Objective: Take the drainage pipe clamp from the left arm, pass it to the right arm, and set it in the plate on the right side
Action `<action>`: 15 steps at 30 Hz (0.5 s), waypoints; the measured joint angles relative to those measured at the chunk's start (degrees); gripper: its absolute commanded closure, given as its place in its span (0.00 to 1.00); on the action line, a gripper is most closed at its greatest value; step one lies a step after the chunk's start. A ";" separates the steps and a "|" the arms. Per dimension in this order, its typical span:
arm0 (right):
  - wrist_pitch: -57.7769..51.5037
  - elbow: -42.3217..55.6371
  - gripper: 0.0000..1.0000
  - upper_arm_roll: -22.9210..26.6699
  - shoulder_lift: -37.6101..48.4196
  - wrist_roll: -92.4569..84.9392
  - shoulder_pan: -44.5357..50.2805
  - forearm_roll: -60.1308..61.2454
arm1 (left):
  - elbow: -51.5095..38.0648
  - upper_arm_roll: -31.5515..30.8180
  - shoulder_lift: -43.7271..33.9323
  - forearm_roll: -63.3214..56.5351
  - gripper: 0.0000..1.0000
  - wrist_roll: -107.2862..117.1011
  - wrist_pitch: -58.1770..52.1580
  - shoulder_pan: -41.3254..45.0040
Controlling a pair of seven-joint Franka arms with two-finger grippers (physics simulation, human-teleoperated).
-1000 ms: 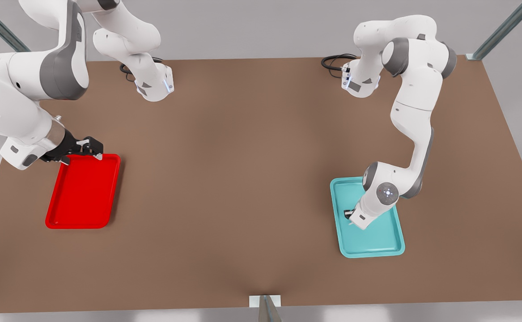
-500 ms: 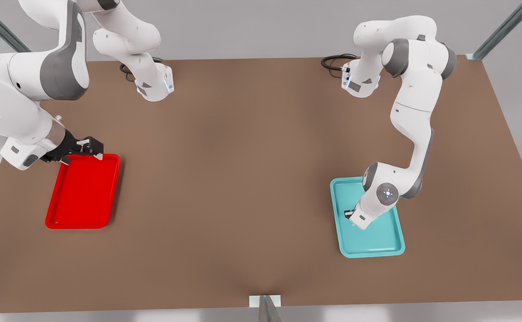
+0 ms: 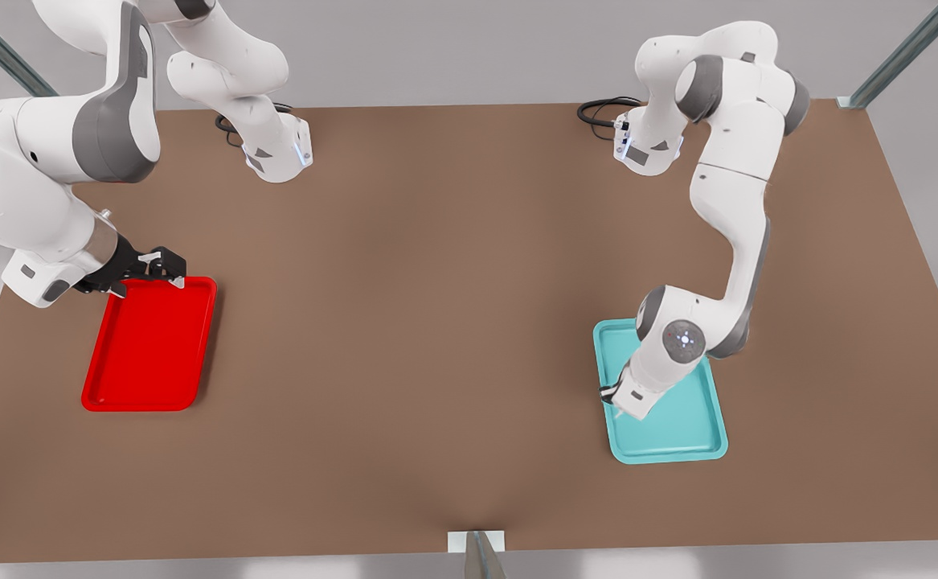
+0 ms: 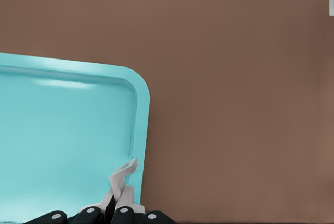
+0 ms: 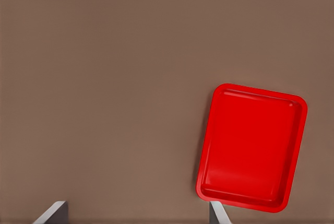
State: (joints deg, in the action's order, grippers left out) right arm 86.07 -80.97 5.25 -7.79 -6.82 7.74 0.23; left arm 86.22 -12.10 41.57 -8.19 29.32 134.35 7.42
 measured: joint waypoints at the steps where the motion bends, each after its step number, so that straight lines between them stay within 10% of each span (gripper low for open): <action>1: 0.00 0.00 0.00 0.00 0.00 -0.03 0.00 0.00 | -0.99 -0.22 -0.16 0.61 0.79 2.14 -1.00 1.52; 15: 0.00 0.00 0.00 0.00 0.00 -0.41 0.00 0.00 | -12.56 -2.29 0.29 8.27 0.79 66.30 -5.32 10.71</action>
State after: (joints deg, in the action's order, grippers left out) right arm 86.07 -80.97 5.25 -7.80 -7.23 7.73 0.23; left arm 73.67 -14.38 41.86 0.08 95.62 129.03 18.13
